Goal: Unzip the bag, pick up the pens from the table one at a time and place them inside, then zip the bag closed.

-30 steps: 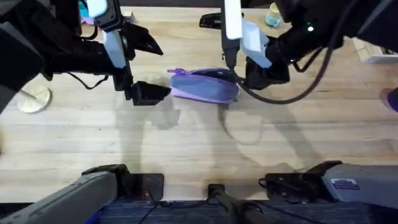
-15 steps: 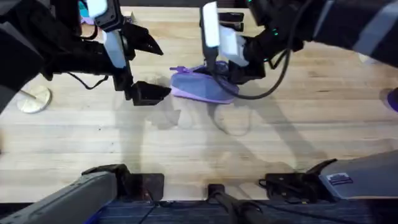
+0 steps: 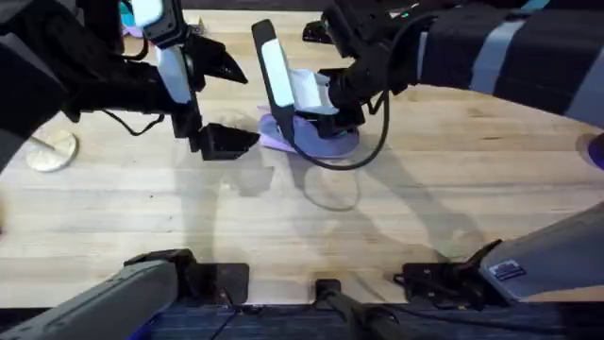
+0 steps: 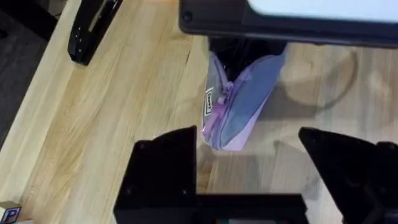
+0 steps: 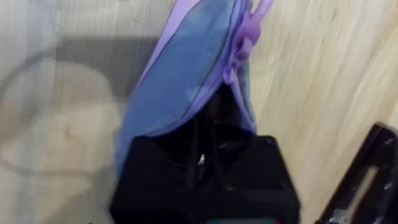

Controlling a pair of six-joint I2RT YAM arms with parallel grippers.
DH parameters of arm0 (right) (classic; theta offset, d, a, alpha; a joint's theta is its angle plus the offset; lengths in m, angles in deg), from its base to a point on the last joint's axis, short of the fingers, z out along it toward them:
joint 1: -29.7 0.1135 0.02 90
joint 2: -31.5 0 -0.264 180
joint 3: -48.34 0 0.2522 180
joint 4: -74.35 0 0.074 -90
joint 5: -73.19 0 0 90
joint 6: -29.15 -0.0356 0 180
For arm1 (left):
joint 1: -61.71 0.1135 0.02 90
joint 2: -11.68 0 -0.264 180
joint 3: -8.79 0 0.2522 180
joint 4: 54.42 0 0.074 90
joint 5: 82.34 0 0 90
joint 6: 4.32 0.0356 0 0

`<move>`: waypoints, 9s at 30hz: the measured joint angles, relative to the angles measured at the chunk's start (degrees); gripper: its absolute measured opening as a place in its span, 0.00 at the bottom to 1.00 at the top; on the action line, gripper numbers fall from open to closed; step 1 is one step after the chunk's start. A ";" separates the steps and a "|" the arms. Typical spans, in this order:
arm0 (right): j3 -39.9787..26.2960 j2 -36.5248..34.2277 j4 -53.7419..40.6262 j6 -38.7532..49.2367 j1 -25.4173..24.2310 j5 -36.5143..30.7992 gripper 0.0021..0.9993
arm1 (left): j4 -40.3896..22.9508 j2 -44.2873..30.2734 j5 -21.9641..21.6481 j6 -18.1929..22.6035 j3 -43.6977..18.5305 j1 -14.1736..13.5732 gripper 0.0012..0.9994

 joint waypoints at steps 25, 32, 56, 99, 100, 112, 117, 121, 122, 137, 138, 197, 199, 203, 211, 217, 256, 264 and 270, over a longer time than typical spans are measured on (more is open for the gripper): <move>0.00 9.90 0.02 -20.74 0.35 -0.18 1.00 | 0.81 0.00 -0.50 0.04 0.00 1.07 0.99; 0.00 16.80 1.17 -31.27 0.37 -0.09 1.00 | 0.87 -2.56 -0.70 2.34 0.00 6.26 0.99; 0.00 15.93 0.72 -52.63 0.37 1.37 1.00 | 1.34 -25.17 5.16 10.99 0.00 11.15 0.99; 0.00 1.90 15.31 -71.93 1.88 11.67 1.00 | 1.27 -25.24 7.78 11.17 0.00 11.13 0.99; 0.00 1.26 15.61 -72.15 1.88 11.68 1.00 | 1.25 -25.24 7.78 11.17 0.00 11.15 0.99; 0.00 -2.41 18.87 -73.88 1.88 11.67 1.00 | 0.91 -25.24 7.96 11.17 0.00 11.15 0.99; 0.00 -3.98 19.56 -74.98 1.88 11.69 0.99 | 0.90 -25.24 7.96 11.17 0.00 11.15 0.99; 0.00 -4.68 19.91 -76.42 1.88 11.69 0.86 | 0.90 -25.24 7.96 11.17 0.00 11.14 0.99; 0.00 -4.72 19.93 -76.69 1.88 11.69 0.82 | 0.90 -25.24 7.98 11.17 0.00 11.15 0.99; 0.00 -4.72 20.10 -77.88 2.14 12.76 0.12 | 0.90 -25.24 7.98 11.17 0.00 11.14 0.99; 0.00 -4.72 20.11 -77.91 2.14 12.76 0.08 | 0.90 -25.24 7.98 11.17 0.00 11.15 0.99; 0.02 4.28 12.17 -71.60 4.39 11.18 0.03 | 2.58 -25.24 14.67 9.15 -0.01 1.02 0.74; 0.02 4.28 12.17 -71.60 4.39 11.18 0.03 | 2.67 -25.24 14.80 8.96 -0.02 0.25 0.55; 0.02 4.28 12.23 -71.58 4.42 11.21 0.03 | 3.19 -25.24 14.80 8.77 -0.03 -0.71 0.08; 0.02 4.28 12.30 -71.58 4.39 11.18 0.03 | 3.69 -25.24 14.80 8.76 -0.04 -0.98 0.04; 0.02 4.81 11.58 -71.59 4.77 8.06 0.03 | 3.88 -25.24 14.96 8.76 -0.04 -1.05 0.04; -0.15 9.81 -8.15 -63.56 -9.07 -0.91 0.03 | 4.11 -25.27 16.69 8.74 -0.66 -2.25 0.04; -0.15 9.81 -10.88 -63.25 -15.30 -1.73 0.03 | 4.00 -25.27 16.26 8.72 -0.66 -2.23 0.04; 0.04 9.73 -11.99 -63.30 -18.26 -0.52 0.03 | 3.96 -25.27 16.52 8.74 -0.66 -2.73 0.04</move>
